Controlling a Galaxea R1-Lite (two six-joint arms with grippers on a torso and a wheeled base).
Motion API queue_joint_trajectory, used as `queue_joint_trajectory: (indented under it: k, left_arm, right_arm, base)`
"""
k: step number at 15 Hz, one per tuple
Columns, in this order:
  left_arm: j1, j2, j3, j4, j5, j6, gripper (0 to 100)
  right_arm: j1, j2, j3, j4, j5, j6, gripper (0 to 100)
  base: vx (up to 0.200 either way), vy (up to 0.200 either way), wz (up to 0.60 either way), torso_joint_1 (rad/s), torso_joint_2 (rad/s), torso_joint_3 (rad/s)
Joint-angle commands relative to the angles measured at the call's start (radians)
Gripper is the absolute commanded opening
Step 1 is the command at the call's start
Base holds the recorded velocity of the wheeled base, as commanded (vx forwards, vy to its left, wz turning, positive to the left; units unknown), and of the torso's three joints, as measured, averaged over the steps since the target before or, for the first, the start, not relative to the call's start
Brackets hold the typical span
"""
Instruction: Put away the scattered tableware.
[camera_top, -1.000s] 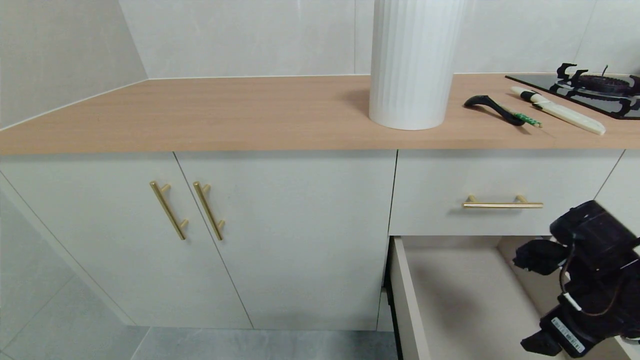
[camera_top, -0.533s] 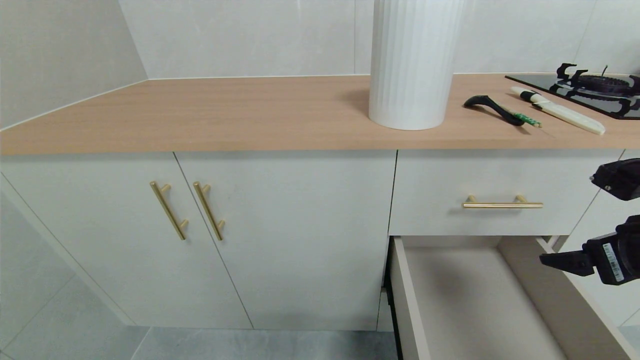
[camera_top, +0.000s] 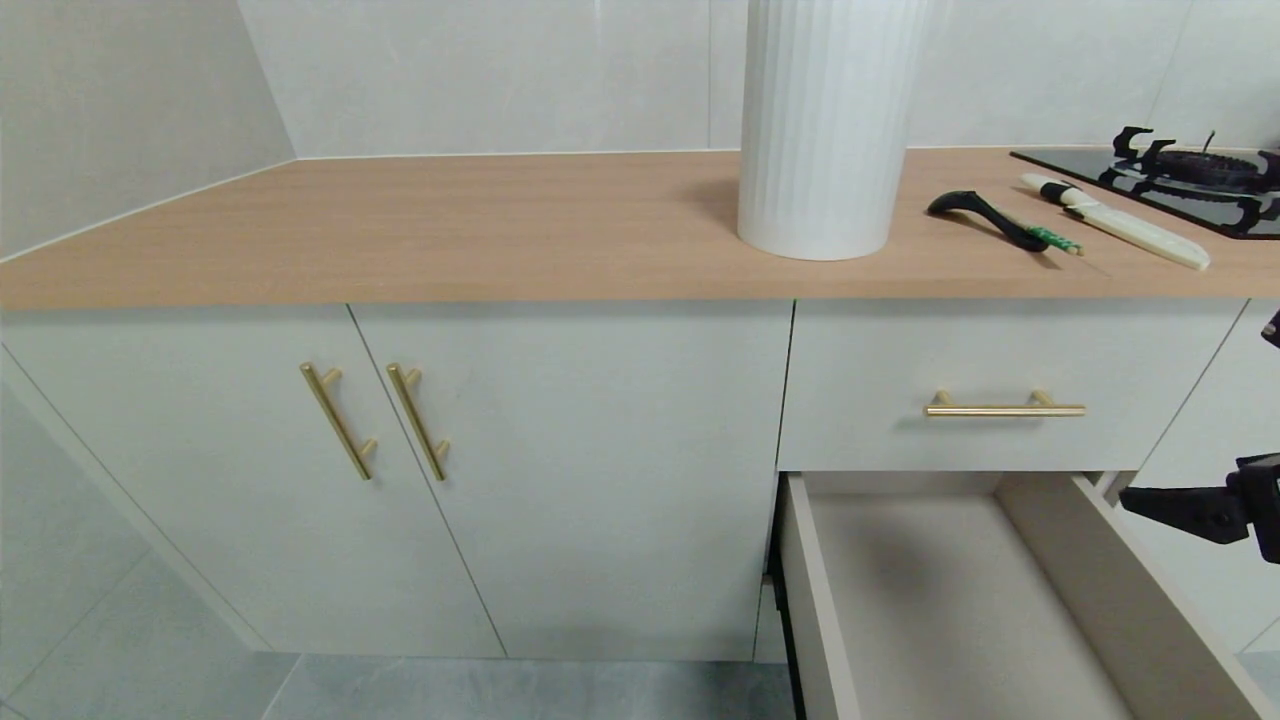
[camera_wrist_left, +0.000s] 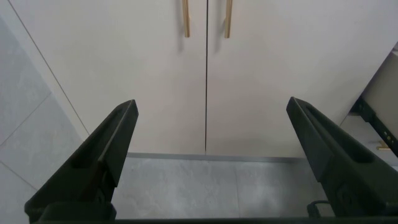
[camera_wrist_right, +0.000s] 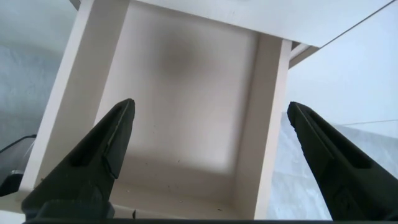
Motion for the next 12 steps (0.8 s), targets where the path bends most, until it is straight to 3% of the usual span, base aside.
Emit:
queue_joint_trajectory:
  k: [1,6,8,12]
  left_arm:
    - [0.0,0.002,0.0,0.0,0.001,-0.001,100]
    - [0.0,0.002,0.0,0.0,-0.001,-0.001,100]
    - [0.0,0.002,0.0,0.0,0.001,-0.001,100]
    - [0.0,0.002,0.0,0.0,0.001,-0.001,100]
  right_arm:
    - [0.001,-0.016,0.002,0.0,-0.001,-0.002,100]
    - [0.001,-0.022,0.002,-0.002,-0.004,0.004,100]
    - [0.002,-0.034,-0.001,-0.002,-0.002,0.004,100]
    - [0.002,-0.065,-0.099,0.006,0.028,0.01,100]
  base:
    - [0.0,0.0,0.0,0.0,0.0,0.0]
    - [0.0,0.0,0.0,0.06,-0.18,-0.211]
    - [0.0,0.0,0.0,0.12,-0.51,-0.281]
    - [0.0,0.0,0.0,0.022,-0.13,-0.059]
